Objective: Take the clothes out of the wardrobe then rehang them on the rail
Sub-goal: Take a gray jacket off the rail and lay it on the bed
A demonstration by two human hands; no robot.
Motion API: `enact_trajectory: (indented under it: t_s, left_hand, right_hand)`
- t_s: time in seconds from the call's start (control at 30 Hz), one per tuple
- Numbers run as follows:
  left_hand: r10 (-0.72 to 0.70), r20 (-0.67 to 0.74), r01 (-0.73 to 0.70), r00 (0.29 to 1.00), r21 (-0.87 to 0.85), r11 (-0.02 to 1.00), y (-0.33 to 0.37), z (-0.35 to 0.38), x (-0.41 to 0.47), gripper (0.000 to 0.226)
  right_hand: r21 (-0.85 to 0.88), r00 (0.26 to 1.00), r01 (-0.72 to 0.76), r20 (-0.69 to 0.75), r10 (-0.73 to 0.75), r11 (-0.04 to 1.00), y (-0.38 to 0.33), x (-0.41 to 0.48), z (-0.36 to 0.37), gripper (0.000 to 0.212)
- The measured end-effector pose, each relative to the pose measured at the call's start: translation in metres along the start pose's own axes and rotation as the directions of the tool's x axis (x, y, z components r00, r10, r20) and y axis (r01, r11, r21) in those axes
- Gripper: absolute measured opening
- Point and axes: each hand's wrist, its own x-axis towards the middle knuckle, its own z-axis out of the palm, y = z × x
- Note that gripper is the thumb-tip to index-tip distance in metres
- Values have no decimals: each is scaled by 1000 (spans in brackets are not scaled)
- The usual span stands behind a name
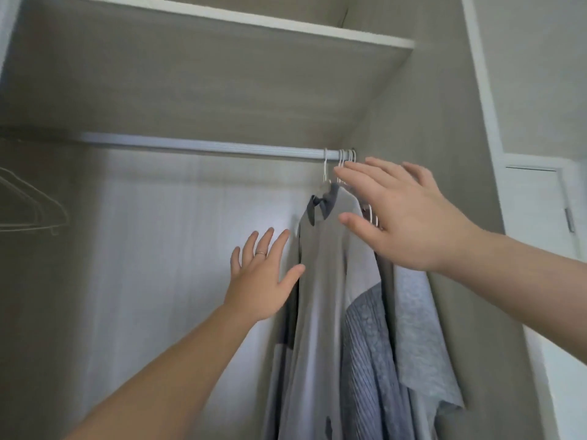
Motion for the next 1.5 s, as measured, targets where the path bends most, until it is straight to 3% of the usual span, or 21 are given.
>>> enact_trajectory:
  t_s: [0.5,0.73,0.83,0.9,1.0,1.13,1.5]
  left_hand:
    - [6,-7,-8,1000,-413,911,-39,104,155,77]
    - [-1,74,48,997,-635,771,-39,138,201,91]
    - [39,58,19,998,-757,653,-35,146,207,92]
    - [68,47,-6,997,-780,625,-29,149,209,105]
    - [71,54,-2,996,-785,620,-21,154,209,118]
    - [64,54,9,997,-829,559,-16,156,210,114]
    - [65,107,60,992,-860,507,-15,155,206,107]
  right_hand:
    - [-227,958,-249,86,274,942,5,79,56,51]
    - [-362,876,-371,168,452,855,13,107,86,36]
    - [-453,845,-369,200,496,811,16,115,99,31]
    - [-478,834,-378,196,516,793,19,123,105,30]
    - [-452,817,-438,159,554,777,25,137,114,23]
    - [-413,806,-493,113,581,765,31,150,130,16]
    - [-271,807,-578,-49,589,770,37,150,142,29]
